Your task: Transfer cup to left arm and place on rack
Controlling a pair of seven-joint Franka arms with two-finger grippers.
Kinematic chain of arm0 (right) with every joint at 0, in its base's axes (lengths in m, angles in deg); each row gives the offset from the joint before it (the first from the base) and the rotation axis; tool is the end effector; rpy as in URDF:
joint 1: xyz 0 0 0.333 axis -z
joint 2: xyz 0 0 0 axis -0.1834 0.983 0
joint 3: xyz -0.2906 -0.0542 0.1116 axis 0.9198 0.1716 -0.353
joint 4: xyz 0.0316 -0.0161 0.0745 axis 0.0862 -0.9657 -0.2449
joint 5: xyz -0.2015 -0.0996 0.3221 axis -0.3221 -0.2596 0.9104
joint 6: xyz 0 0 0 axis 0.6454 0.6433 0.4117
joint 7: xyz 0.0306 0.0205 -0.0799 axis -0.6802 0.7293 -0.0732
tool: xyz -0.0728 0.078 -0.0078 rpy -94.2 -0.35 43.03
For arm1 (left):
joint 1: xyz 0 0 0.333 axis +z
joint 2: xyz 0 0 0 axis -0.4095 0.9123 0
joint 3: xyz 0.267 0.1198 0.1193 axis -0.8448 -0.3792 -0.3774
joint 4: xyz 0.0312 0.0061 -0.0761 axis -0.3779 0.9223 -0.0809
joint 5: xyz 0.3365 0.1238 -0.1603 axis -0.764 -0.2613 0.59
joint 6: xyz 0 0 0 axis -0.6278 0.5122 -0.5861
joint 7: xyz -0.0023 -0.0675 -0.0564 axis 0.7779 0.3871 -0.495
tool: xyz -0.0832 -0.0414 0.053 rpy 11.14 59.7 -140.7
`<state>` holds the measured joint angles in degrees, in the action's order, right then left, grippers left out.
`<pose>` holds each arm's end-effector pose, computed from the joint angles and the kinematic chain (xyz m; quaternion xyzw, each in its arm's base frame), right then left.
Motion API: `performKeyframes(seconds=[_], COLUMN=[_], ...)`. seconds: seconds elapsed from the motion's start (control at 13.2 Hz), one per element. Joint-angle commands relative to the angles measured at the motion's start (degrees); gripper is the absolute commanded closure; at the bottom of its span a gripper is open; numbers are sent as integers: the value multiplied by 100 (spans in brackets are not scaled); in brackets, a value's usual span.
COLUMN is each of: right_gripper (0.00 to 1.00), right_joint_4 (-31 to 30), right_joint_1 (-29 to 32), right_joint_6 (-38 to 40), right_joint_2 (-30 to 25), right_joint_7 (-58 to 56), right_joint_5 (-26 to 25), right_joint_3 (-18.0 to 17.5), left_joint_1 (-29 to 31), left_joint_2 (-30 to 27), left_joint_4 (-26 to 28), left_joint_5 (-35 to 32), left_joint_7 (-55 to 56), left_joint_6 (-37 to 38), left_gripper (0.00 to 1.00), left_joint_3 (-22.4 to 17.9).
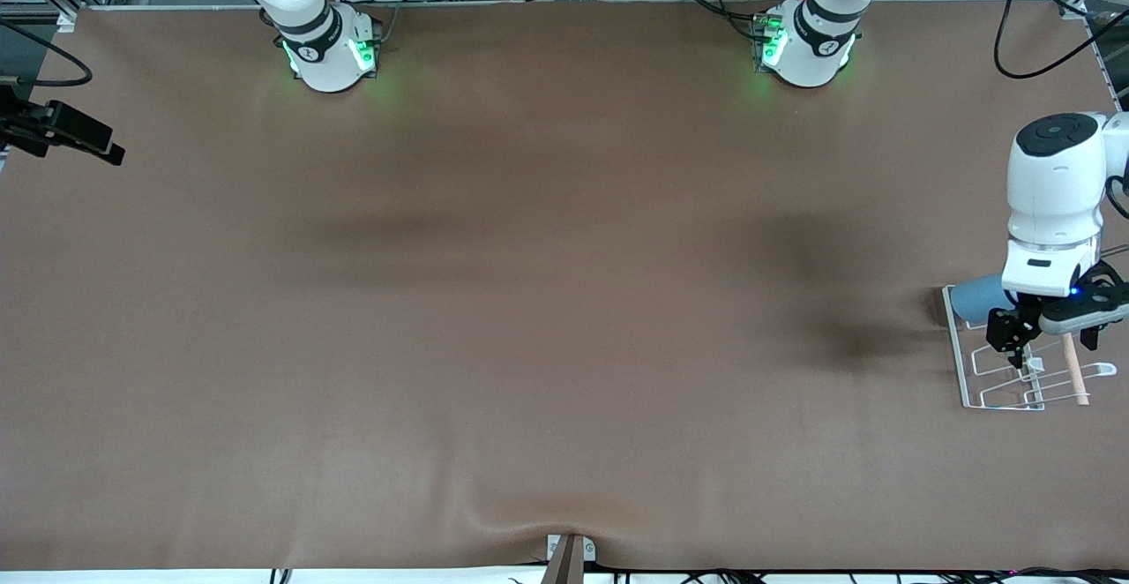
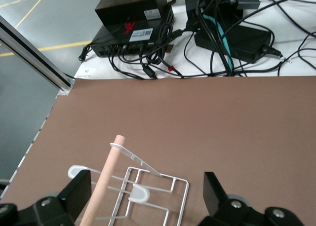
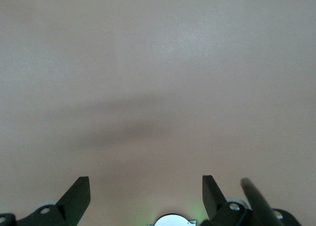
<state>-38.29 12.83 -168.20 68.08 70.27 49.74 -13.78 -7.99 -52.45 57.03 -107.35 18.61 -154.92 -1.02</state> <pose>0.5291 -0.0306 0.6481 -0.9966 0.0676 0.0460 0.0133 0.6141 0.0830 0.3609 -0.9247 -0.0594 -0.3297 0.1811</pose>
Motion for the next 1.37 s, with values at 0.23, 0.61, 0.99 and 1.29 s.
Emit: performKeyframes(seconds=[0.23, 0.61, 0.99, 1.29], right_gripper=[0, 0, 0, 0], right_joint_4=[113, 113, 113, 113], right_joint_1=[125, 125, 116, 116], right_joint_6=[69, 69, 69, 69], right_joint_2=[37, 37, 37, 37], right_joint_7=[53, 53, 53, 53], right_joint_5=[66, 66, 66, 66], right_joint_3=[-77, -77, -77, -77], left_joint_1=[-115, -334, -510, -336], left_joint_2=[-237, -439, -659, -984], left_joint_4=[-666, -1175, -1739, -1872], left_joint_5=[2494, 3321, 4579, 6386], left_joint_7=[-1887, -1969, -1978, -3721], left_joint_6=[2025, 3467, 4735, 4842], left_gripper=[0, 0, 0, 0], left_joint_3=[803, 1323, 1797, 1789])
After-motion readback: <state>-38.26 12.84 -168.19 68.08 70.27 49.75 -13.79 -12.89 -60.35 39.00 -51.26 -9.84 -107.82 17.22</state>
